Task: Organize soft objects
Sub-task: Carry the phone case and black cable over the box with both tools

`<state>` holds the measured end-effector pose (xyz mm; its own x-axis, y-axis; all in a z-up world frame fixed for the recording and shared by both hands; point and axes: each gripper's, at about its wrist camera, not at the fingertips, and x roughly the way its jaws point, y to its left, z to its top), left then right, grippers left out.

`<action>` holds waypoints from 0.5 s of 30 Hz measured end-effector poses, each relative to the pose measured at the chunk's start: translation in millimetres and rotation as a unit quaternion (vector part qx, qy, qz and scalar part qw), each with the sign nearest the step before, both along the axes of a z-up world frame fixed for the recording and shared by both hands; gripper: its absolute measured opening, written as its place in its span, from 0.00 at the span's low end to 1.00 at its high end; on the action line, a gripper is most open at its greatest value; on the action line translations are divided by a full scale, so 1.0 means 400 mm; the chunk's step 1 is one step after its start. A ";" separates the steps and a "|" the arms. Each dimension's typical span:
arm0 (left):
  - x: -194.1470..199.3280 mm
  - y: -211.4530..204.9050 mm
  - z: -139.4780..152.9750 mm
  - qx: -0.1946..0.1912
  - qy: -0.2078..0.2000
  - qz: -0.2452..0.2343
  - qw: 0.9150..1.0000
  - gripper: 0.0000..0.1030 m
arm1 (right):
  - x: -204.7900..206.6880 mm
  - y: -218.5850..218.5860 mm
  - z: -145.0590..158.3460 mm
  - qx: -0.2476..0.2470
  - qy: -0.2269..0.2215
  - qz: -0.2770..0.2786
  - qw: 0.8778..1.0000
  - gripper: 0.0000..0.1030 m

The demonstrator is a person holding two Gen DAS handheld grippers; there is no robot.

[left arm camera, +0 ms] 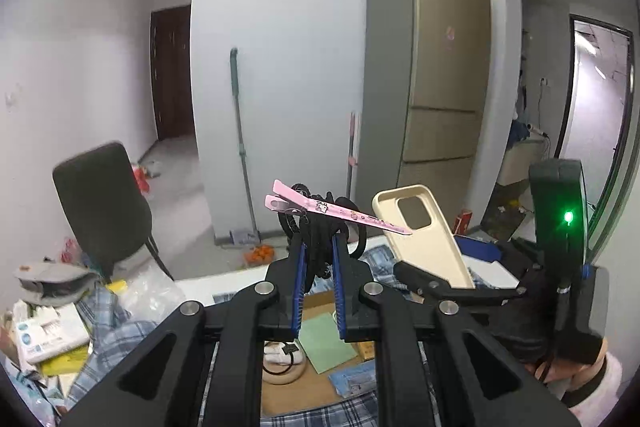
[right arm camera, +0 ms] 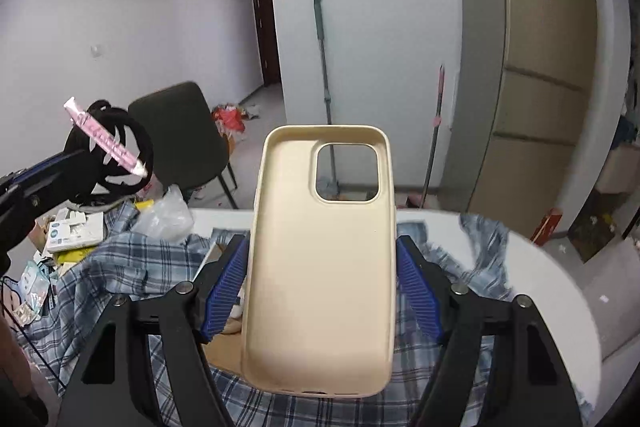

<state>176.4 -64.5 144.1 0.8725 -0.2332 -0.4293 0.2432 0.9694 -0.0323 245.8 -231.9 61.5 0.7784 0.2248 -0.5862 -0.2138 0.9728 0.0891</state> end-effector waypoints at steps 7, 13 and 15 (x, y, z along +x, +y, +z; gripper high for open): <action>0.109 -0.009 -0.106 -0.007 0.063 -0.002 0.998 0.11 | 0.085 0.015 -0.153 0.005 0.078 0.023 0.997 0.70; 0.172 0.011 -0.188 -0.007 0.110 0.010 0.994 0.11 | 0.117 0.045 -0.239 -0.003 0.120 0.035 0.992 0.70; 0.191 0.013 -0.214 0.003 0.123 0.011 0.992 0.11 | 0.124 0.055 -0.266 -0.009 0.131 0.035 0.991 0.70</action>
